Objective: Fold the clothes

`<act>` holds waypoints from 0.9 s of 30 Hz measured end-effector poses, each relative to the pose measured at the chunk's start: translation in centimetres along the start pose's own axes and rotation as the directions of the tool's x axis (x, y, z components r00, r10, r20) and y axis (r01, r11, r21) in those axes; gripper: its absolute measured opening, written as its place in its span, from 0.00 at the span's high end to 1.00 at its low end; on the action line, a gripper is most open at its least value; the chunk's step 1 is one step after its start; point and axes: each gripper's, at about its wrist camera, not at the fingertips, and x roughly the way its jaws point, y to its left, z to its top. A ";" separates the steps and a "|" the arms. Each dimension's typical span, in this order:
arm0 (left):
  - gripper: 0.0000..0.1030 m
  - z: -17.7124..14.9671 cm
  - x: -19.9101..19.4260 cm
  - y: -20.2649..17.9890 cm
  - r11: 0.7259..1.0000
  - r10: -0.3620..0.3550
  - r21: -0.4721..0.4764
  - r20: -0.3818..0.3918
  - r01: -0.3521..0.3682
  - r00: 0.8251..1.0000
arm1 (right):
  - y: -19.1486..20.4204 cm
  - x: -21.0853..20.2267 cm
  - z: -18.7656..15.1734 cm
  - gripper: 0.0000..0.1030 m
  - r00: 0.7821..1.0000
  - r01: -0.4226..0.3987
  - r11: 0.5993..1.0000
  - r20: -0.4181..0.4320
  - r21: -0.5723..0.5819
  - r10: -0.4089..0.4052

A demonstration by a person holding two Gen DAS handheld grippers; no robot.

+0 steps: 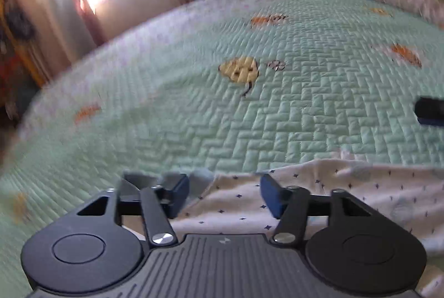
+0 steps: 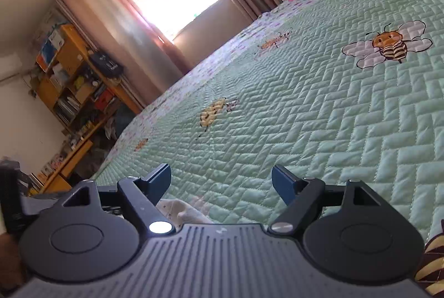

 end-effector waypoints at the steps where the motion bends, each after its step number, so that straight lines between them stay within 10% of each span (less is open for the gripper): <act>1: 0.55 0.0 0.0 0.1 0.999 -0.045 -0.001 0.006 0.045 0.999 | 0.0 0.1 0.0 0.22 1.000 -0.006 1.000 0.001 0.002 0.006; 6: 0.46 -0.6 0.9 -2.7 0.966 0.015 0.258 -0.019 -0.009 1.000 | -0.3 0.4 0.2 0.22 1.000 -0.028 0.999 -0.009 0.020 0.028; 20: 0.12 0.3 4.3 0.1 0.983 0.148 0.128 -0.148 -0.129 0.978 | -0.2 0.9 -0.1 0.21 0.998 -0.052 0.998 -0.041 0.017 0.053; 27: 0.17 0.2 4.7 -0.3 0.984 0.173 0.073 -0.162 -0.163 0.971 | 0.1 0.7 -0.2 0.21 0.998 -0.061 0.998 -0.030 0.007 0.061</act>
